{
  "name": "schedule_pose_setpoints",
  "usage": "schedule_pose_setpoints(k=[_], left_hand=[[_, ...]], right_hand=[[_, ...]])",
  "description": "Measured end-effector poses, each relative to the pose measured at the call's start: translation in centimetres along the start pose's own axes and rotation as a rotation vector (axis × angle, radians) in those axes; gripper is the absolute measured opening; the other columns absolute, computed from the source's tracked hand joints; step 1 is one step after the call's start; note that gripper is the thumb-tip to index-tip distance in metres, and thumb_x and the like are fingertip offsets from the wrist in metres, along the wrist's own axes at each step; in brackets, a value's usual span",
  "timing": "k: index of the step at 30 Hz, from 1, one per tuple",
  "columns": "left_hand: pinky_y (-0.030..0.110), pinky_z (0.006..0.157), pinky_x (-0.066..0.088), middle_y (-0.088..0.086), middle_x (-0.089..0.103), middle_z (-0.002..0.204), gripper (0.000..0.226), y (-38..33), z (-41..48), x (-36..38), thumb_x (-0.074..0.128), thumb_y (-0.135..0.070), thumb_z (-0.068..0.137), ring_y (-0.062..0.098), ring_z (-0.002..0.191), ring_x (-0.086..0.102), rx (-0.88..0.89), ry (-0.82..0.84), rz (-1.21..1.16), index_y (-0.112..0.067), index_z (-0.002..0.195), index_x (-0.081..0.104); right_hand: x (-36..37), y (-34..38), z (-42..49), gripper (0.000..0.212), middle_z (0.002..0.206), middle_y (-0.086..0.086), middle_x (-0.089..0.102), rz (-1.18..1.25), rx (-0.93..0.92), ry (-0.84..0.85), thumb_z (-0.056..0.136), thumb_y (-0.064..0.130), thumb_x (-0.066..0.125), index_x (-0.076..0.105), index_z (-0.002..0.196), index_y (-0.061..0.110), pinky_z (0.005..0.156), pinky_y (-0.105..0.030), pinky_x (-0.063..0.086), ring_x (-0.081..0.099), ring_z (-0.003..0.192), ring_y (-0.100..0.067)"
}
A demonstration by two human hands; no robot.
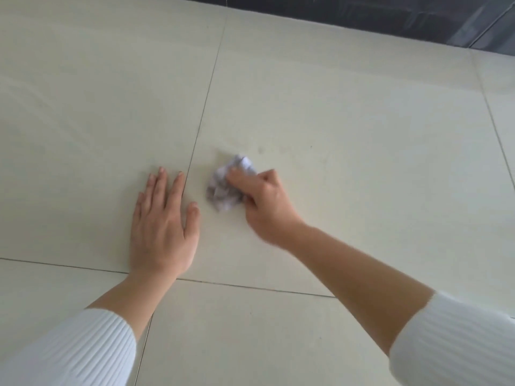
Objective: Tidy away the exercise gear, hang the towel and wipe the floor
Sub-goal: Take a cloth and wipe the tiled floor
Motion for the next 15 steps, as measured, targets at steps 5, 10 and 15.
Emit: schedule_pose_setpoints(k=[5,10,15], left_hand=[[0.040,0.120,0.013,0.008,0.016,0.160,0.063,0.0,0.0,0.0,0.020,-0.043,0.093,0.020,0.148,0.010,-0.019,0.044,0.015,-0.018,0.151,0.026],[0.038,0.120,0.011,0.005,0.013,0.161,0.063,-0.1,0.0,-0.1,0.020,-0.043,0.093,0.018,0.148,0.008,-0.045,0.068,0.028,-0.021,0.152,0.023],[0.038,0.118,0.014,0.006,0.018,0.159,0.061,-0.2,0.0,-0.1,0.025,-0.041,0.093,0.020,0.147,0.011,-0.051,0.057,0.031,-0.020,0.150,0.027]], right_hand=[[-4.1,-2.1,-2.1,0.057,0.111,0.002,0.070,-0.132,-0.144,0.062,0.074,-0.016,0.051,0.068,0.120,0.013,0.082,-0.016,0.036,0.050,0.086,-0.029],[-11.1,-10.3,3.3,0.053,0.089,-0.005,0.060,-0.116,0.287,-0.270,0.079,0.000,0.036,0.065,0.117,0.023,0.079,-0.025,0.043,0.055,0.093,-0.033],[-10.8,-10.3,11.6,0.037,0.122,-0.014,0.042,-0.119,0.632,-0.282,0.092,0.009,0.038,0.054,0.122,0.022,0.102,-0.035,0.034,0.045,0.119,-0.032]])
Point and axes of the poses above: each hand's wrist, its own z-axis towards the middle knuckle, its own x-axis out of the palm, y = z × x, the point moved 5 cm from there along z, towards the middle knuckle
